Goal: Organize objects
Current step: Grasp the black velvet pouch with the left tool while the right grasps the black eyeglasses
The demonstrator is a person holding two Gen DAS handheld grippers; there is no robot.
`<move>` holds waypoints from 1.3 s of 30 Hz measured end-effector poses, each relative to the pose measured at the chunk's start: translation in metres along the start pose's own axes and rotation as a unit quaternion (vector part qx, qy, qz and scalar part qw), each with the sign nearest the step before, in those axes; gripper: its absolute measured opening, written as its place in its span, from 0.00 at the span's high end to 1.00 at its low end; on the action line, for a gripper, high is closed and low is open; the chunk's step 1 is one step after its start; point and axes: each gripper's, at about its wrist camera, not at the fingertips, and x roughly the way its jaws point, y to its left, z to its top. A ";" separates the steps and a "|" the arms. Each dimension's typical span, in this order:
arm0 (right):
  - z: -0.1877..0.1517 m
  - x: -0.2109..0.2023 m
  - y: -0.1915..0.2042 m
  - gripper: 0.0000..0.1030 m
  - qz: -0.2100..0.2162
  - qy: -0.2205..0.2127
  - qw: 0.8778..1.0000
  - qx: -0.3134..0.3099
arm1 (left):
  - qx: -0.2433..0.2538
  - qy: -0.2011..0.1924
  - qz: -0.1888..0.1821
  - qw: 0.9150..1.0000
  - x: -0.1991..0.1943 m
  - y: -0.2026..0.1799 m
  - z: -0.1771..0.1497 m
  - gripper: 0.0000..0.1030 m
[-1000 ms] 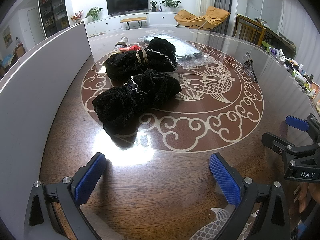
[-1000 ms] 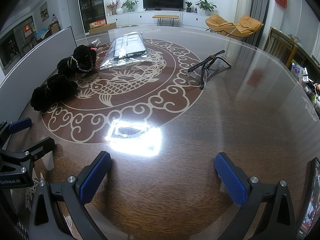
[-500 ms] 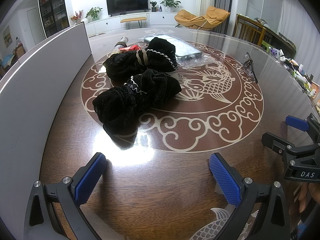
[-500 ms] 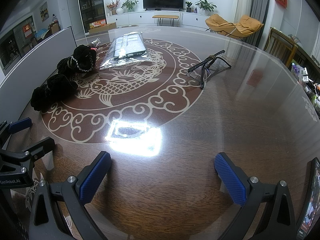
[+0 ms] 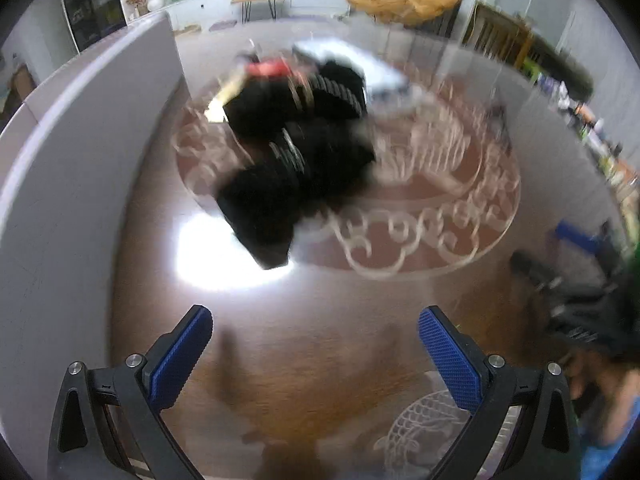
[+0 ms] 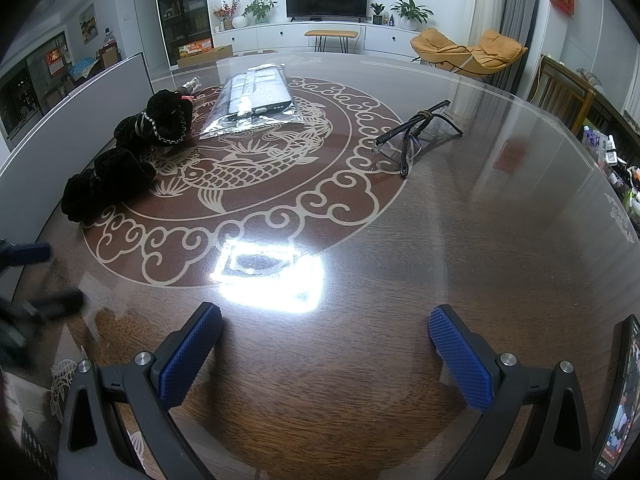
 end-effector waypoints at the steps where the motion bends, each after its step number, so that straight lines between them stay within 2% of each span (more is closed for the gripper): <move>1: 0.000 0.000 0.000 0.00 0.000 0.000 1.000 0.000 | 0.012 -0.013 -0.011 1.000 -0.010 0.005 0.009 0.00; 3: 0.000 0.000 0.000 0.00 0.000 0.000 1.000 0.000 | 0.041 -0.011 -0.008 0.999 -0.014 0.007 0.023 0.00; 6: 0.000 0.000 0.000 0.00 0.000 0.000 1.000 0.000 | 0.108 -0.006 0.022 0.994 -0.002 0.004 0.047 0.00; 8: 0.000 0.000 0.000 0.00 0.000 0.000 1.000 0.000 | 0.130 0.019 0.033 0.991 0.018 0.005 0.059 0.00; 10: 0.000 0.000 0.000 0.00 0.000 0.000 1.000 0.000 | 0.123 0.050 0.029 0.991 0.043 0.009 0.066 0.00; 13: 0.000 0.000 0.000 0.00 0.000 0.000 1.000 0.000 | 0.100 0.068 0.017 0.992 0.062 0.017 0.066 0.00; 14: 0.000 0.000 0.000 0.00 0.000 0.000 1.000 0.000 | 0.086 0.061 -0.002 0.994 0.063 0.022 0.067 0.00; 19: 0.000 0.000 0.000 0.00 0.000 0.000 1.000 0.000 | 0.092 0.049 -0.001 0.994 0.064 0.029 0.070 0.00; 24: 0.000 0.000 0.000 0.00 0.000 0.000 1.000 0.000 | 0.099 0.072 -0.001 0.992 0.067 0.028 0.076 0.00; 26: 0.000 0.000 0.000 0.00 0.000 0.000 1.000 0.000 | 0.107 0.039 -0.005 0.994 0.059 0.022 0.074 0.23; 28: 0.000 0.000 0.000 0.00 0.000 0.000 1.000 0.000 | 0.106 0.015 -0.005 0.994 0.049 0.015 0.067 0.66; 33: 0.000 0.000 -0.001 0.00 0.006 0.001 1.000 0.001 | 0.055 -0.024 -0.008 0.998 0.026 0.007 0.019 0.67; 35: 0.005 0.000 -0.005 0.00 0.028 0.006 0.999 0.020 | 0.042 -0.038 -0.006 0.998 0.016 0.005 -0.005 0.67; 37: 0.030 0.000 -0.023 0.00 0.052 0.001 0.996 0.071 | 0.036 -0.047 -0.006 0.998 0.009 0.001 -0.022 0.67; 39: 0.064 0.003 -0.037 0.00 0.033 -0.009 0.995 0.098 | 0.028 -0.050 -0.008 0.998 0.006 -0.001 -0.029 0.67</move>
